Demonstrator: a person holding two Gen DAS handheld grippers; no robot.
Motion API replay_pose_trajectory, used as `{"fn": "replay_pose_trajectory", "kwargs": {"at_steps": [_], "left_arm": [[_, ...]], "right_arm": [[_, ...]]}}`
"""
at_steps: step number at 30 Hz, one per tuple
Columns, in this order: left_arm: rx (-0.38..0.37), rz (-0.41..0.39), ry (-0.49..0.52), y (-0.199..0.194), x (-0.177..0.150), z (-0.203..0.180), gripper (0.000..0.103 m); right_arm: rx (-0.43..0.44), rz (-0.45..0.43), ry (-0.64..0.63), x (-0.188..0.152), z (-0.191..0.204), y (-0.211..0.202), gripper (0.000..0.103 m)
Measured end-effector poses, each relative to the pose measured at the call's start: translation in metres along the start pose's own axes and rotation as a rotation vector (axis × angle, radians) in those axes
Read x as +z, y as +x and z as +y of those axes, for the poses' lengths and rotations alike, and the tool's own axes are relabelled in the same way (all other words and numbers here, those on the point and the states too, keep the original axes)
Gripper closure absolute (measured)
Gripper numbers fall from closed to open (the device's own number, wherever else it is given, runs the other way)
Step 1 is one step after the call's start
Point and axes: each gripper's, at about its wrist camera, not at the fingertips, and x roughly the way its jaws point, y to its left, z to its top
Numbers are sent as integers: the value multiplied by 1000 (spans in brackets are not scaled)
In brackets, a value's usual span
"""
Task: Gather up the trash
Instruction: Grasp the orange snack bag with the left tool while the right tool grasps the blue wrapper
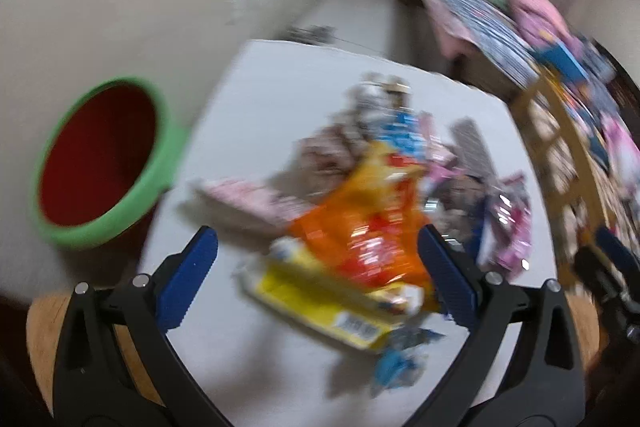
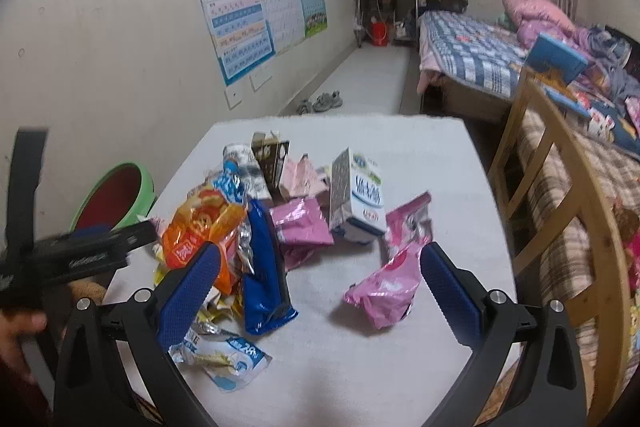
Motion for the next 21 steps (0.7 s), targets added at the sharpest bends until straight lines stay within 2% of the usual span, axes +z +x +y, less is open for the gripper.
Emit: {"fn": "replay_pose_trajectory", "kwargs": {"at_steps": [3, 5, 7, 9, 10, 12, 14, 21], "left_arm": [[34, 28, 101, 25, 10, -17, 5], [29, 64, 119, 43, 15, -21, 8], [1, 99, 104, 53, 18, -21, 25], [-26, 124, 86, 60, 20, -20, 31], [-42, 123, 81, 59, 20, -19, 41], [-70, 128, 63, 57, 21, -17, 43], [-100, 111, 22, 47, 22, -10, 50], [-106, -21, -31, -6, 22, 8, 51]], "right_arm": [[37, 33, 29, -1, -4, 5, 7], [51, 51, 41, -2, -6, 7, 7], [61, 62, 47, -4, -7, 8, 7], [80, 77, 57, -5, -9, 11, 7], [90, 84, 63, -5, -10, 13, 7], [115, 104, 80, -5, -12, 18, 7], [128, 122, 87, -3, -12, 23, 7], [157, 182, 45, 6, 5, 58, 7]]}}
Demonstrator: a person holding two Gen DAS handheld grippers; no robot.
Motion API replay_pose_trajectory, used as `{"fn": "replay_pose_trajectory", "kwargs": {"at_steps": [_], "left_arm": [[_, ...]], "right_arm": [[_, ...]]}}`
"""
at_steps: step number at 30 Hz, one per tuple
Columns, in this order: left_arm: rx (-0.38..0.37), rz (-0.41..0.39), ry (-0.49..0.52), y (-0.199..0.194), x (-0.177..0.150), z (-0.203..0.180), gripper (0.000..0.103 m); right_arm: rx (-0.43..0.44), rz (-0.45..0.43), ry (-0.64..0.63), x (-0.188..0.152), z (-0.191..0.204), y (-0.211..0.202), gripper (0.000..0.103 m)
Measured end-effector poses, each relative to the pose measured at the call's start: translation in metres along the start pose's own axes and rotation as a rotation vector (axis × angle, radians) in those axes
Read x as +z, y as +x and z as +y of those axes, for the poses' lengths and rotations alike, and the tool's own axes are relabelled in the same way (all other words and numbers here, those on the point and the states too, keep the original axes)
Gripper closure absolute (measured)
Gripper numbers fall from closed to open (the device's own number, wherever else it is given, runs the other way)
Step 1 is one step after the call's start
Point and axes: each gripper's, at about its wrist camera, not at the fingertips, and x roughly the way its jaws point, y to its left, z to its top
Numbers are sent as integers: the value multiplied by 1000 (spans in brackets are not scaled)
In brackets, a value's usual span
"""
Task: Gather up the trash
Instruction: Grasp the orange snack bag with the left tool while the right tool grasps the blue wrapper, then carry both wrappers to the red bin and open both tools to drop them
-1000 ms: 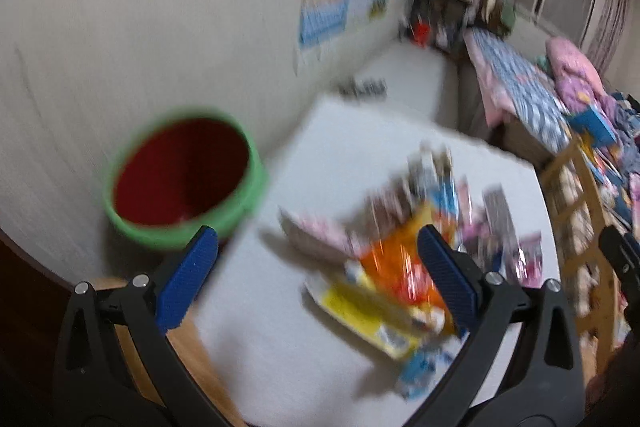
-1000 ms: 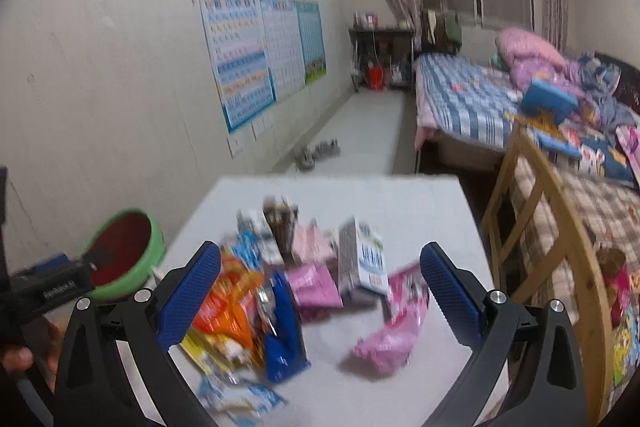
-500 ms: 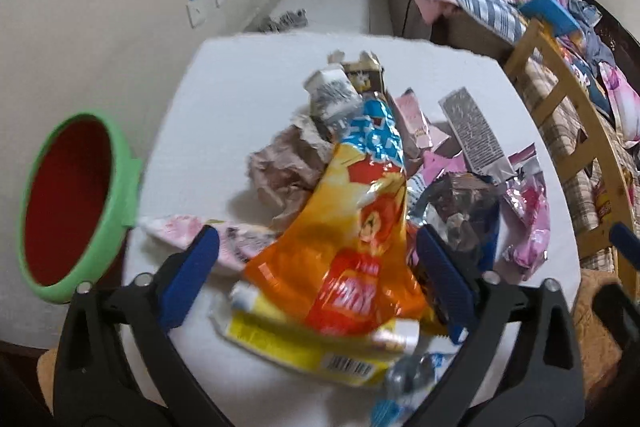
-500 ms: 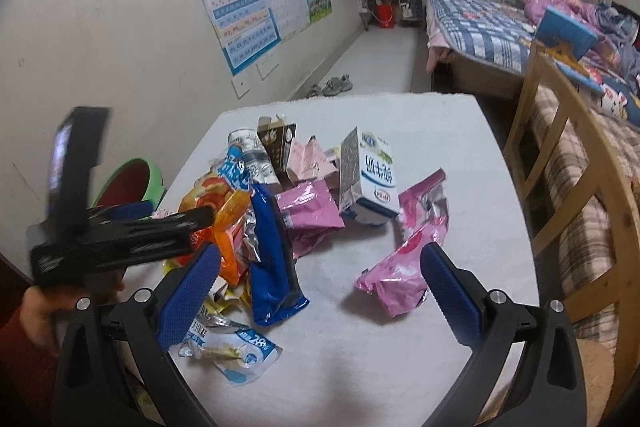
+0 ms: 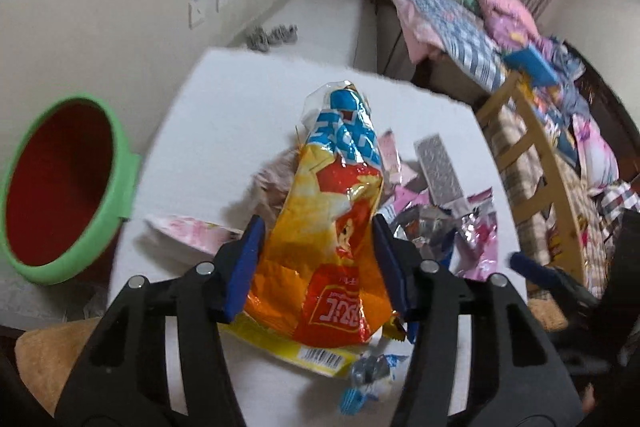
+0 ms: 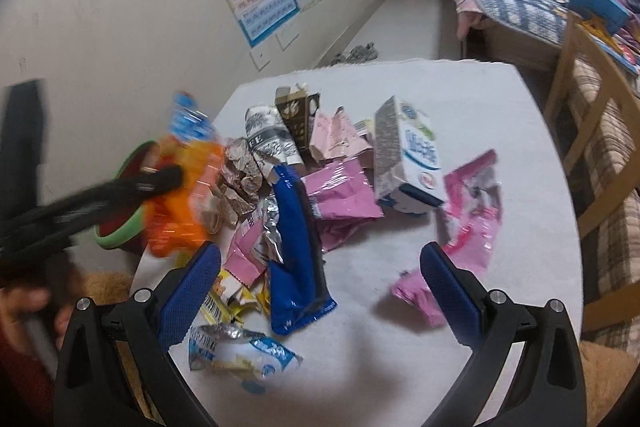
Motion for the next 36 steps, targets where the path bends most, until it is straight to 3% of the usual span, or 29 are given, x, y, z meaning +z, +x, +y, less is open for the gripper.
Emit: {"fn": "replay_pose_trajectory", "kwargs": {"at_steps": [5, 6, 8, 9, 11, 16, 21, 27, 33, 36], "left_arm": [[46, -58, -47, -31, -11, 25, 50], [67, -64, -56, -36, -13, 32, 50], [100, -68, -82, -42, -20, 49, 50], [113, -69, -93, -43, -22, 55, 50], [146, -78, -125, -48, -26, 71, 50], [210, -122, -194, -64, -25, 117, 50], [280, -158, -263, -73, -15, 165, 50], [347, -178, -359, -72, 7, 224, 49], [361, -141, -378, -58, 17, 257, 49], [363, -123, -395, -49, 15, 269, 49]], "right_arm": [[6, 87, -20, -1, 5, 38, 23], [7, 105, -25, -3, 6, 45, 31], [8, 141, -23, -6, 7, 54, 62], [15, 149, -16, -7, 8, 55, 67], [24, 136, -9, -6, 11, 49, 68], [3, 13, -77, 14, 42, 2, 69], [101, -58, -156, 52, 99, -17, 68], [308, 1, -144, 90, 174, 30, 67], [419, 105, -117, 121, 234, 90, 67], [430, 144, -117, 129, 254, 114, 67]]}}
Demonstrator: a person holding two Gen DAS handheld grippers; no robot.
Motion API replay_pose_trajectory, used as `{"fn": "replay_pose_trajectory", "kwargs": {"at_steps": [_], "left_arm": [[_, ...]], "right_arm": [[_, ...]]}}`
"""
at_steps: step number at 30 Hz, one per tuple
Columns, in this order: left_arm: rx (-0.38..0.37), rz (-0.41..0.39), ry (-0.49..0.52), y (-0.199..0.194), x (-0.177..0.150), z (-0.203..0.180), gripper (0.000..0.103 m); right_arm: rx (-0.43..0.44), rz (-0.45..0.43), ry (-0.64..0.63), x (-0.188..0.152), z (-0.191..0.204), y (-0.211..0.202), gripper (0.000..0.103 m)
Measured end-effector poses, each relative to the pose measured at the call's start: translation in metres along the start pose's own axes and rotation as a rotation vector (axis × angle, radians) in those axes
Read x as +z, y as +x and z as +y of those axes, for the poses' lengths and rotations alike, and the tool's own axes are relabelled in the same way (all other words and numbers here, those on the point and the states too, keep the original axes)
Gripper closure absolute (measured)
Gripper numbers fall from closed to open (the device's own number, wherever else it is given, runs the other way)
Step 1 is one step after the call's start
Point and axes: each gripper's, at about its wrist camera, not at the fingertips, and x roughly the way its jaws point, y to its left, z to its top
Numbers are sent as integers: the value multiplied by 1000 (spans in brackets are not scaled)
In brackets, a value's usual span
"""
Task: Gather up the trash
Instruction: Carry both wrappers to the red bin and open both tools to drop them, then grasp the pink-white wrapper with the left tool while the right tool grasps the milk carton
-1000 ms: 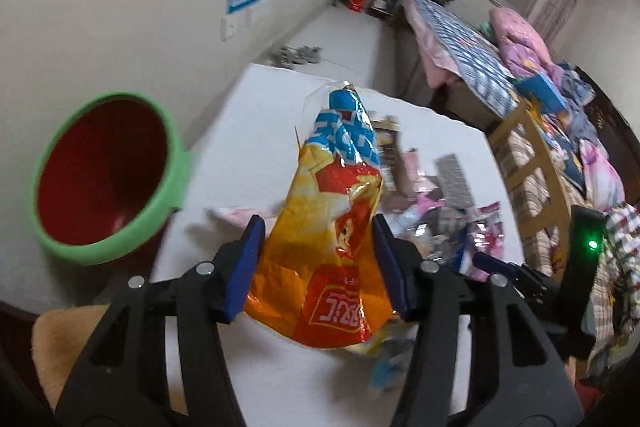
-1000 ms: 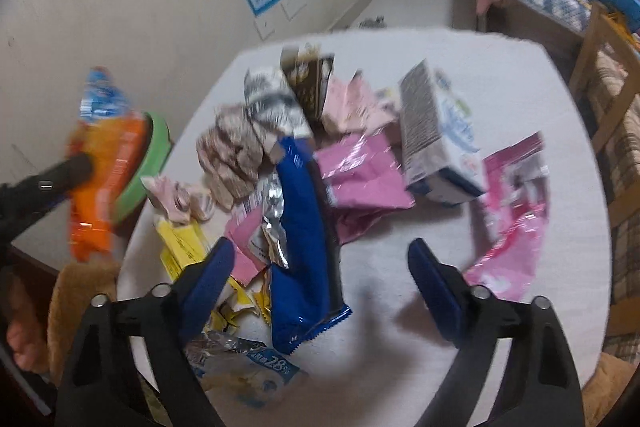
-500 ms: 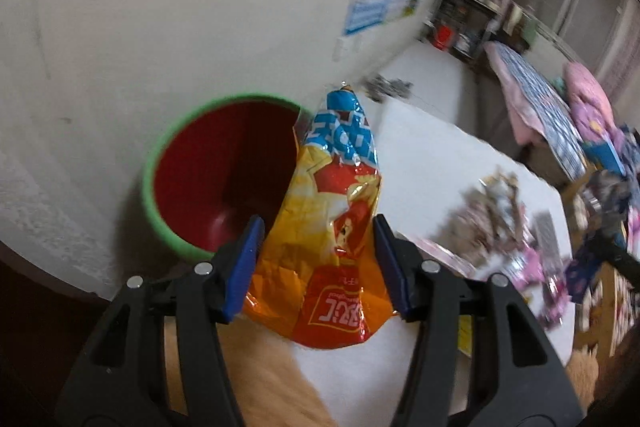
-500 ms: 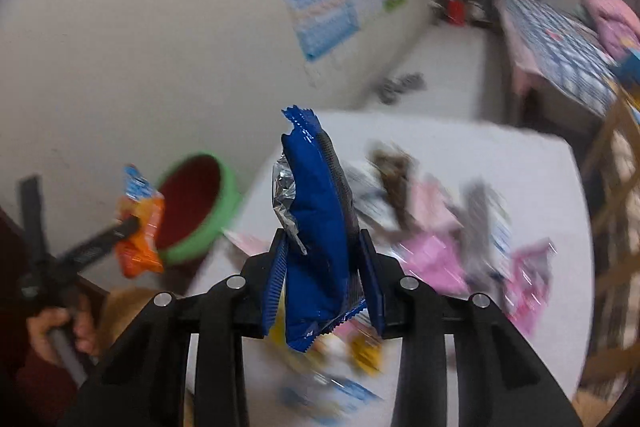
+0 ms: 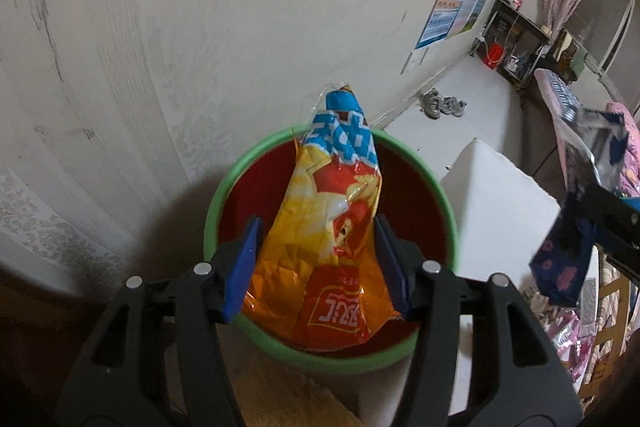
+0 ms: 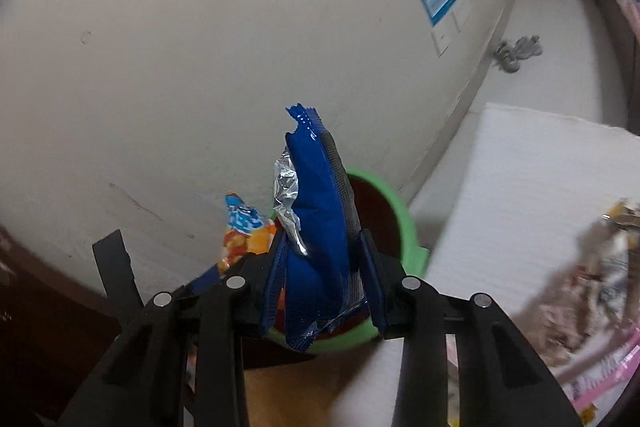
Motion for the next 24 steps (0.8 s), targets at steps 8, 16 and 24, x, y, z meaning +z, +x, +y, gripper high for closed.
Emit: {"fn": "replay_pose_trajectory", "kwargs": {"at_steps": [8, 16, 24], "left_arm": [[12, 23, -29, 18, -4, 16, 29], [20, 22, -31, 17, -5, 18, 28], [-8, 23, 13, 3, -12, -8, 25]], "right_arm": [[-8, 40, 10, 1, 5, 42, 37], [-21, 34, 15, -7, 1, 34, 37], [-100, -49, -43, -22, -11, -26, 32]]}}
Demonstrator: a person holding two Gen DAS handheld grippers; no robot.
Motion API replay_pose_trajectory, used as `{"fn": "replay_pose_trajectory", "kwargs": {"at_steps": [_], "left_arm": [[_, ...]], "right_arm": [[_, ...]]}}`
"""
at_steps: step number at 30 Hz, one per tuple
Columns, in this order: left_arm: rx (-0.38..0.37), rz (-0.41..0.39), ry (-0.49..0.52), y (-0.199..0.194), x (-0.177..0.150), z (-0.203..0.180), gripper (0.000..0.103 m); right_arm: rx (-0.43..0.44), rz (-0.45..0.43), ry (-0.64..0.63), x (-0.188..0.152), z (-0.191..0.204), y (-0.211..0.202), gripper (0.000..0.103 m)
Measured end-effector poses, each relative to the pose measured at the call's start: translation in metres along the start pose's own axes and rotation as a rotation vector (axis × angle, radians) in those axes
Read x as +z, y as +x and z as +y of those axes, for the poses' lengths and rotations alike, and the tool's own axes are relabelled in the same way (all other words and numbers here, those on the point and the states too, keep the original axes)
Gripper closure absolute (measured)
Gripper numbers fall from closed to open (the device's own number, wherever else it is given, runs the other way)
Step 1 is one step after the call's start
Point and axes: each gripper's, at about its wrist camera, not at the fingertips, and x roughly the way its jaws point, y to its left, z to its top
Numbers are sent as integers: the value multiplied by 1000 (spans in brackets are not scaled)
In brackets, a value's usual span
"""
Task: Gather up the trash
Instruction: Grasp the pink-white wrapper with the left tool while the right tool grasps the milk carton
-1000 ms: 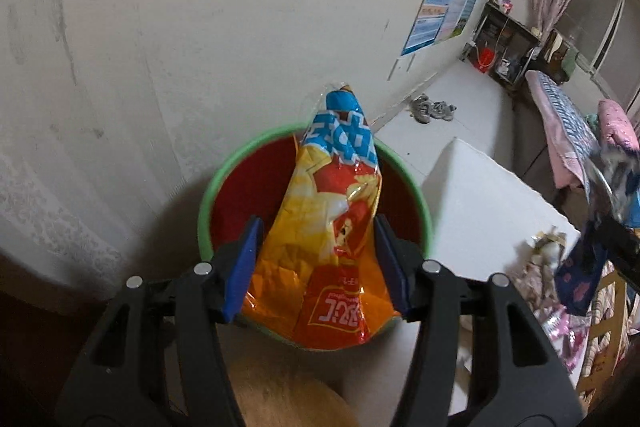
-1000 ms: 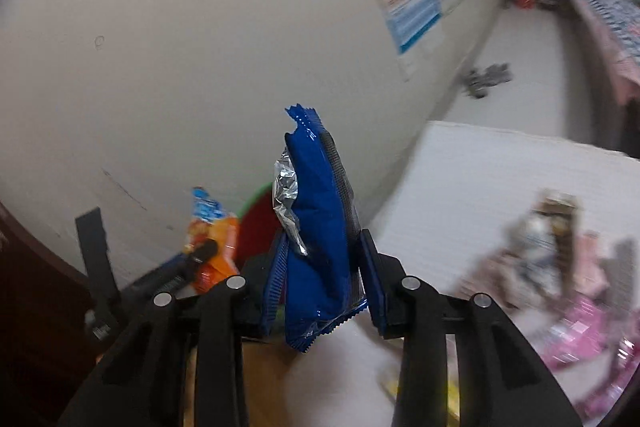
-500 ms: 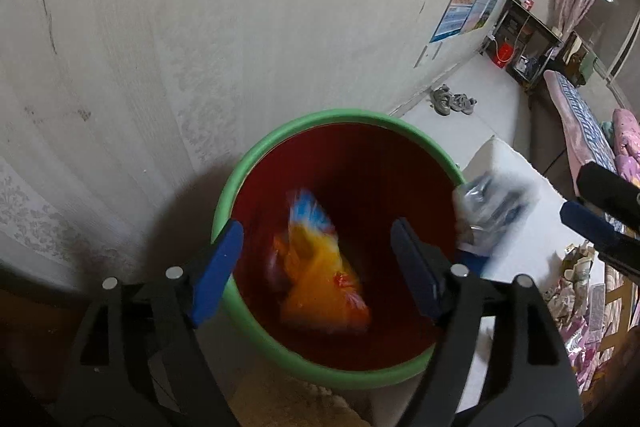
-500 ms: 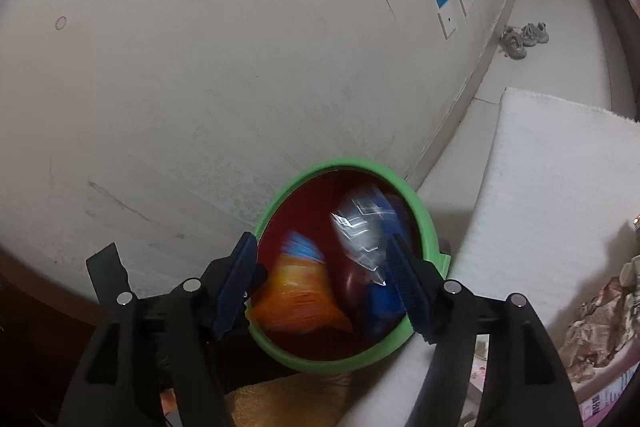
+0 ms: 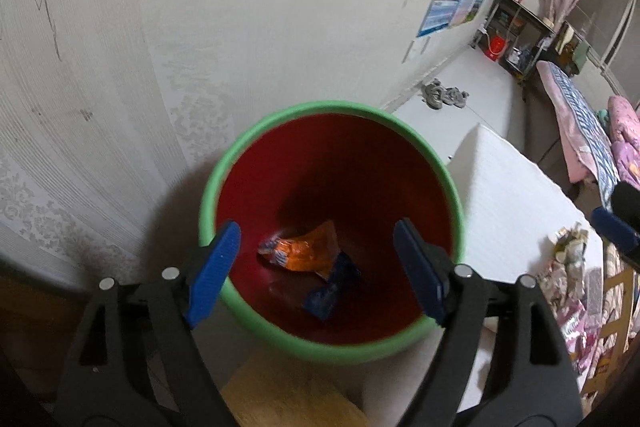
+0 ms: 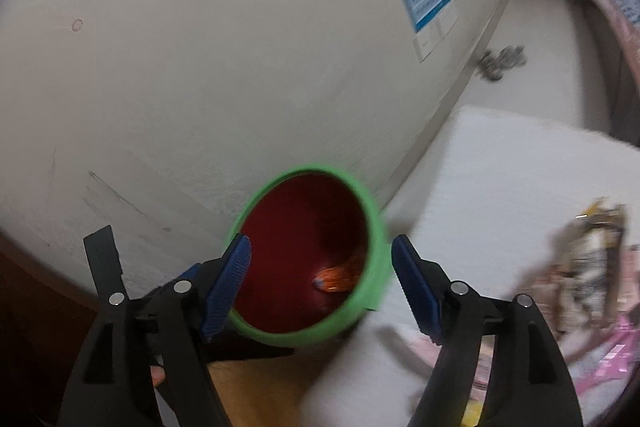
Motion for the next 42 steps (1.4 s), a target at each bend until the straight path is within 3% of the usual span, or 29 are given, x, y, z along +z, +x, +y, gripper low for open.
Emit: {"fn": "replay_pose_trajectory", "kwargs": {"at_steps": [7, 13, 18, 22, 26, 28, 32, 33, 37, 42], "left_arm": [[-107, 56, 33, -15, -34, -48, 24], [-265, 192, 4, -5, -70, -100, 20], [-289, 281, -43, 22, -79, -137, 20], [-263, 317, -56, 39, -81, -157, 20], [-235, 354, -60, 53, -82, -169, 37], [-235, 365, -66, 56, -83, -172, 56], [-251, 358, -39, 52, -84, -179, 69], [-260, 356, -29, 50, -84, -181, 80], [-275, 315, 15, 34, -74, -187, 83], [-319, 230, 96, -10, -61, -191, 83]], "right_arm": [[-172, -66, -29, -34, -40, -63, 30], [-292, -36, -9, -92, -75, -89, 29], [-321, -30, 64, -132, -100, -108, 29], [-329, -40, 112, -151, -119, -124, 29], [-328, -64, 163, -159, -130, -140, 29], [-325, -78, 183, -162, -135, -146, 29], [-323, -98, 212, -166, -145, -156, 29], [-322, -100, 218, -166, -147, -156, 29], [-325, -113, 223, -159, -159, -160, 29], [-336, -137, 254, -119, -201, -169, 29]]}}
